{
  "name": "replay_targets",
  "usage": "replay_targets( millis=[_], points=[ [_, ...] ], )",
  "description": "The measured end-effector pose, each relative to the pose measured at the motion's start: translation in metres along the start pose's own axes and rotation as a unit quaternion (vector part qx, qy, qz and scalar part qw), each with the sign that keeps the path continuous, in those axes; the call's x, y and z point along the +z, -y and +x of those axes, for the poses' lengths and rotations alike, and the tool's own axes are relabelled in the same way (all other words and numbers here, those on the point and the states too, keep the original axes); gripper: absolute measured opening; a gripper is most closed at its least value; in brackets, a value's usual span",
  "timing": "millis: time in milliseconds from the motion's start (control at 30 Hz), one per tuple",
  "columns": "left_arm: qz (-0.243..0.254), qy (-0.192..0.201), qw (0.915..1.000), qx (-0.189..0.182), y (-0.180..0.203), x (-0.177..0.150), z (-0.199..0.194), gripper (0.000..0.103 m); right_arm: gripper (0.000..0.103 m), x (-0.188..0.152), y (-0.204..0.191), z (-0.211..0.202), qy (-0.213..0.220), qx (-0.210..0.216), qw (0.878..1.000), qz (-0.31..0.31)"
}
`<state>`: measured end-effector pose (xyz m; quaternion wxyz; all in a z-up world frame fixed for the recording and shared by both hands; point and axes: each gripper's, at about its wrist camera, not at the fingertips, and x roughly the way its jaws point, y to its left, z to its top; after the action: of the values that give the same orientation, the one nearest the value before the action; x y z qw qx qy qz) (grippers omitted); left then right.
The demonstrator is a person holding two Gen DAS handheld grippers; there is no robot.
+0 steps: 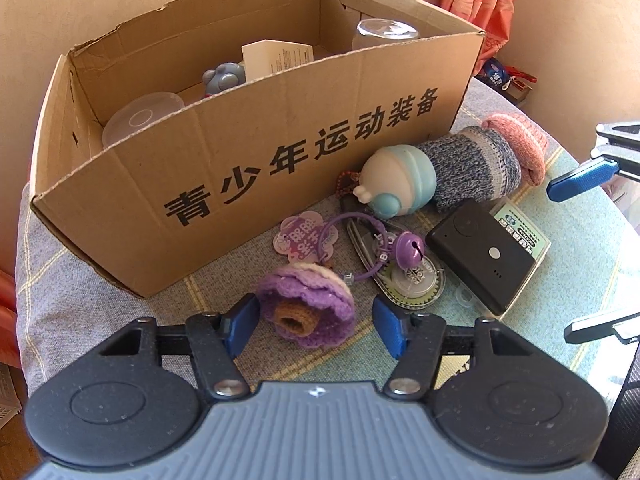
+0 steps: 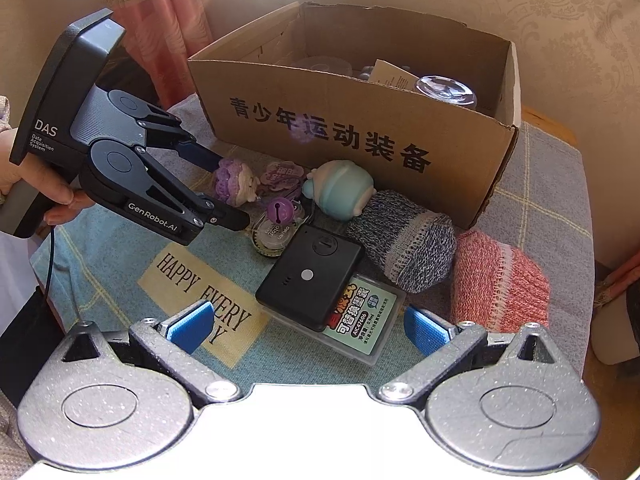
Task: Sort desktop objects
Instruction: 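Move left tool to the purple crochet flower while right tool approaches the black device, then close left tool on the crochet flower while right tool closes on the black device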
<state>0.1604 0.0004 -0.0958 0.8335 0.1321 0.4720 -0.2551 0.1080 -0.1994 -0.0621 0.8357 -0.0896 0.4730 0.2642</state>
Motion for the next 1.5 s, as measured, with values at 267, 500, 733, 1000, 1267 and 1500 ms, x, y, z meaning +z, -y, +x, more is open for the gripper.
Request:
replay_targets(
  millis=[267,500,733,1000,1267,1500],
  points=[
    [-0.008,0.012,0.9999,-0.004,-0.003,-0.001,0.001,0.054,0.102,0.006,-0.001,0.015,-0.004,0.027,1.0,-0.006],
    [-0.014,0.019,0.9997,-0.008,-0.007,-0.002,0.002,0.052,0.102,0.013,0.0,0.03,-0.013,0.034,0.999,-0.015],
    [-0.015,0.02,0.9996,-0.011,-0.01,0.002,0.002,0.052,0.103,0.018,-0.002,0.044,-0.017,0.041,0.999,-0.025],
    [-0.022,0.023,0.9993,-0.018,-0.014,0.0,-0.001,0.047,0.103,0.026,-0.009,0.054,-0.017,0.047,0.998,-0.034],
    [-0.024,0.018,0.9994,-0.02,-0.011,-0.012,-0.009,0.046,0.103,0.021,-0.031,0.052,-0.019,0.07,0.996,-0.057],
    [-0.018,0.012,0.9995,-0.024,-0.003,-0.024,-0.017,0.046,0.103,0.015,-0.044,0.049,-0.024,0.091,0.993,-0.067]
  ],
)
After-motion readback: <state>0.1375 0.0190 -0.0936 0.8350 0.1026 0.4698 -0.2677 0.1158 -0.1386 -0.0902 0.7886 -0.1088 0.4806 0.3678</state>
